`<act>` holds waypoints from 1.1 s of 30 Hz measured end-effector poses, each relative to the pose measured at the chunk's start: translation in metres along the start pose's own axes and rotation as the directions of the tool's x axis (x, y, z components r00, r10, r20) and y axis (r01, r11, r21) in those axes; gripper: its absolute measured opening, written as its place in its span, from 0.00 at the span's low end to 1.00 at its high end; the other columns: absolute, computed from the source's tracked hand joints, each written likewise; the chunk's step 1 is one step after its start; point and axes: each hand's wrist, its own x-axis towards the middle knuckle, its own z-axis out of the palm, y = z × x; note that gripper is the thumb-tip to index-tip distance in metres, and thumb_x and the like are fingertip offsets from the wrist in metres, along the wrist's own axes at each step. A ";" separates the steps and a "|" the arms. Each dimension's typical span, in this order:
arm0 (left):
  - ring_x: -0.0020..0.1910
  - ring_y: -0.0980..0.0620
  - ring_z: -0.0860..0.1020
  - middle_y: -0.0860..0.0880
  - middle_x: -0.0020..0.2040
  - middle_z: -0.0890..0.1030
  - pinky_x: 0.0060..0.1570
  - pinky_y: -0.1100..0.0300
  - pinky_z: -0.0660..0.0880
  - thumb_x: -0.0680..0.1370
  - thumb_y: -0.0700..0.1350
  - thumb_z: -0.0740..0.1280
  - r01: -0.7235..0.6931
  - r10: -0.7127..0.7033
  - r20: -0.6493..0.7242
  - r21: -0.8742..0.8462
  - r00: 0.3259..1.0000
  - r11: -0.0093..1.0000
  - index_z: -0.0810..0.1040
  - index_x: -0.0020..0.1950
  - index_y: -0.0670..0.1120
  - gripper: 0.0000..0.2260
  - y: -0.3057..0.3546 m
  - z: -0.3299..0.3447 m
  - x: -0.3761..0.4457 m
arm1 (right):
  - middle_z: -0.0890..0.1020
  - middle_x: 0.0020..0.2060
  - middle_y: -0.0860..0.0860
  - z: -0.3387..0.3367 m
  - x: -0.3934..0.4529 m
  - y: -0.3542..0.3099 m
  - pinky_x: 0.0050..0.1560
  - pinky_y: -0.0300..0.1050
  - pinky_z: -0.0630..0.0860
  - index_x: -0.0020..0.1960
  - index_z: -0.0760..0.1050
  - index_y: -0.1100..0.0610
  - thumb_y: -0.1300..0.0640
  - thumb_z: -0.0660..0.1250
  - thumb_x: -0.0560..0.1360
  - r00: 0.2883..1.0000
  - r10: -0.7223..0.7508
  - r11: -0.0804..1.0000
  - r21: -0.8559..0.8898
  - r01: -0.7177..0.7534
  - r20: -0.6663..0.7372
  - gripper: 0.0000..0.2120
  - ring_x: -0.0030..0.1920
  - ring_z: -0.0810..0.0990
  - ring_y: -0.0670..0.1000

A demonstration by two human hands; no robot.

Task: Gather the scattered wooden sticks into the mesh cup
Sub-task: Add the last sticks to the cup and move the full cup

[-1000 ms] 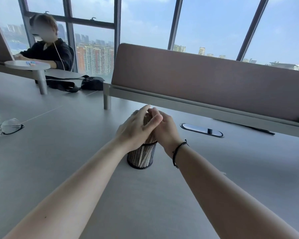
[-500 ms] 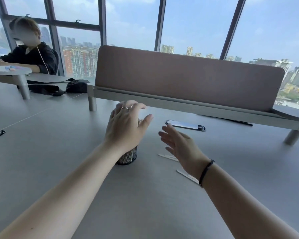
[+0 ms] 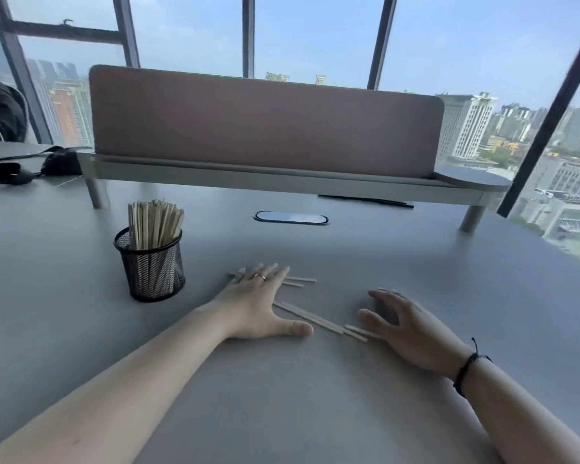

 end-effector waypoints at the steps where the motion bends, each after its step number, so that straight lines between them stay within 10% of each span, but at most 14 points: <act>1: 0.81 0.52 0.44 0.52 0.83 0.48 0.78 0.50 0.44 0.61 0.83 0.57 0.002 -0.003 -0.021 -0.025 1.000 1.000 0.45 0.82 0.52 0.58 0.001 0.000 0.001 | 0.70 0.73 0.44 0.000 -0.002 -0.001 0.74 0.43 0.58 0.74 0.67 0.48 0.36 0.60 0.78 1.000 -0.003 1.000 -0.001 0.003 0.006 0.29 0.72 0.66 0.44; 17: 0.67 0.57 0.74 0.59 0.68 0.76 0.65 0.55 0.71 0.74 0.68 0.60 -0.156 0.125 -0.155 -0.209 0.980 0.965 0.69 0.72 0.56 0.30 0.019 0.016 0.002 | 0.81 0.59 0.50 0.051 0.069 -0.076 0.59 0.41 0.70 0.64 0.75 0.53 0.48 0.61 0.81 0.967 0.036 0.850 0.517 0.103 -0.251 0.15 0.62 0.77 0.48; 22: 0.76 0.50 0.63 0.54 0.73 0.73 0.76 0.59 0.51 0.79 0.63 0.60 -0.177 0.137 -0.253 -0.145 0.958 0.974 0.69 0.74 0.57 0.24 0.022 0.013 -0.001 | 0.85 0.48 0.45 0.048 0.068 -0.073 0.57 0.43 0.77 0.50 0.80 0.48 0.46 0.66 0.77 0.937 0.064 0.617 0.751 0.235 -0.345 0.07 0.52 0.82 0.43; 25: 0.70 0.54 0.70 0.56 0.67 0.79 0.77 0.58 0.50 0.81 0.56 0.64 -0.194 0.139 -0.336 -0.135 0.932 0.972 0.75 0.70 0.57 0.17 0.022 0.011 -0.004 | 0.87 0.44 0.48 0.041 0.067 -0.053 0.53 0.46 0.78 0.48 0.83 0.54 0.45 0.66 0.77 0.931 0.104 0.684 0.705 0.189 -0.350 0.13 0.48 0.84 0.46; 29: 0.55 0.61 0.81 0.57 0.56 0.85 0.62 0.63 0.73 0.78 0.47 0.71 -0.254 0.132 -0.381 -0.289 0.915 0.923 0.82 0.62 0.54 0.12 0.009 0.014 0.001 | 0.74 0.31 0.49 0.039 0.070 -0.036 0.37 0.47 0.68 0.48 0.78 0.65 0.36 0.61 0.72 0.956 0.099 0.865 0.500 0.054 -0.275 0.29 0.33 0.71 0.48; 33: 0.52 0.59 0.80 0.53 0.52 0.84 0.56 0.65 0.74 0.77 0.40 0.72 -0.265 0.121 -0.386 -0.348 0.915 0.899 0.83 0.62 0.49 0.14 0.011 0.011 0.001 | 0.80 0.37 0.46 0.038 0.064 -0.040 0.46 0.50 0.75 0.44 0.80 0.58 0.43 0.62 0.78 0.987 0.010 0.962 0.271 0.034 -0.158 0.19 0.40 0.76 0.46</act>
